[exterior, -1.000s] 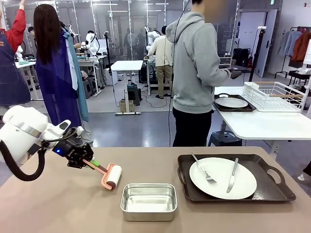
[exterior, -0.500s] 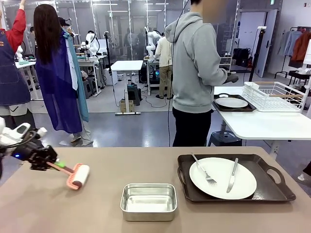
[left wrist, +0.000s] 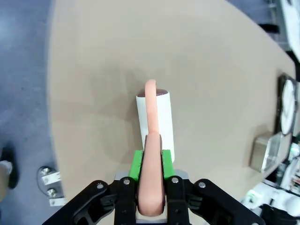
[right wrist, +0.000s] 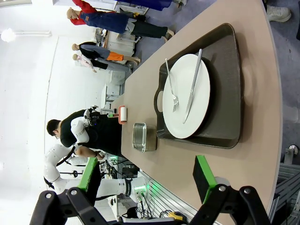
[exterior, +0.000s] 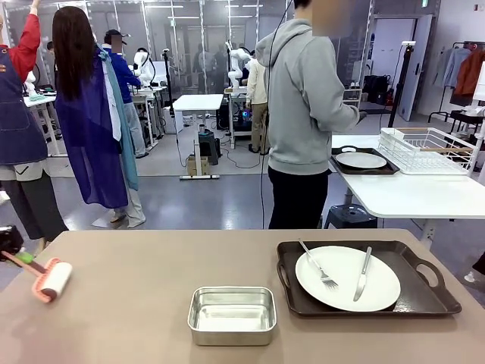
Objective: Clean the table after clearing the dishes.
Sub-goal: When the left (or right) Handle tray is removed, use the left hand (or right hand) to clean the left (or right) side of the table with the Lint Roller.
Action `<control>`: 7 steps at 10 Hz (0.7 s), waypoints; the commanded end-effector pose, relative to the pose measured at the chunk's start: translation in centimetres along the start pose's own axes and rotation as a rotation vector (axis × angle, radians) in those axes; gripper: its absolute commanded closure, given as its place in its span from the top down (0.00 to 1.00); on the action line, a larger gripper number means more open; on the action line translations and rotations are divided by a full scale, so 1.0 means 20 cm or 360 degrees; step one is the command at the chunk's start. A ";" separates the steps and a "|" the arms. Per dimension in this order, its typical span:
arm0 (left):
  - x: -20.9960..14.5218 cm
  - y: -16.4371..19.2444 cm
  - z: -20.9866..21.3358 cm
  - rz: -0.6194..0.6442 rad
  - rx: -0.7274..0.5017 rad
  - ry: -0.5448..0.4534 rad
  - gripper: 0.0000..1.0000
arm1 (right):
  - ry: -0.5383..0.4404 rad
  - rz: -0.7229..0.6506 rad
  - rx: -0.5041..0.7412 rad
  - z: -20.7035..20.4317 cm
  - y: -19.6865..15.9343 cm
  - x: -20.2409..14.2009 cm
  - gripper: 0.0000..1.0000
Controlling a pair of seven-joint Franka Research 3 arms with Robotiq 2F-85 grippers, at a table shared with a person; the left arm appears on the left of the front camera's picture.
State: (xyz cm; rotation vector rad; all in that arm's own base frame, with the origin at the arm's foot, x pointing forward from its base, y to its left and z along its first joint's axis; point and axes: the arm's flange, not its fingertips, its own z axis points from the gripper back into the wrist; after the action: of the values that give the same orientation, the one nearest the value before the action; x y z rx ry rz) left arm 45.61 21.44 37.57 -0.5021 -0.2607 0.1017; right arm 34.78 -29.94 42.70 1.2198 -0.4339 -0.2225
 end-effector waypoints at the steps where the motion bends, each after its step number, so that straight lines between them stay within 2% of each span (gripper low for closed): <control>1: -0.10 -0.02 0.08 -0.0045 0.0175 -0.0035 0.20 | -0.0001 0.0026 0.0020 0.00 0.01 -0.01 1.00; 2: -0.13 -0.09 0.15 -0.0112 0.0139 -0.0051 0.20 | -0.0001 0.0026 0.0020 0.00 0.01 -0.01 1.00; 5: -0.30 -0.34 0.44 -0.0321 0.0030 -0.0232 0.20 | -0.0001 0.0026 0.0020 0.00 0.01 -0.01 1.00; 6: -0.12 -0.16 0.27 -0.0165 0.0117 -0.0102 0.20 | -0.0001 0.0026 0.0020 0.00 0.01 -0.01 1.00; 7: -0.12 -0.16 0.27 -0.0165 0.0117 -0.0102 0.20 | -0.0001 0.0026 0.0020 0.00 0.01 -0.01 1.00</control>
State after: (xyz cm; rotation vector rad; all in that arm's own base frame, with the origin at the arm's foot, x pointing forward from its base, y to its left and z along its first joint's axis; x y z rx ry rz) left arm 39.97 19.66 45.16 -0.4275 -0.3929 0.0029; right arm 34.75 -29.93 42.80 1.2197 -0.4357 -0.2209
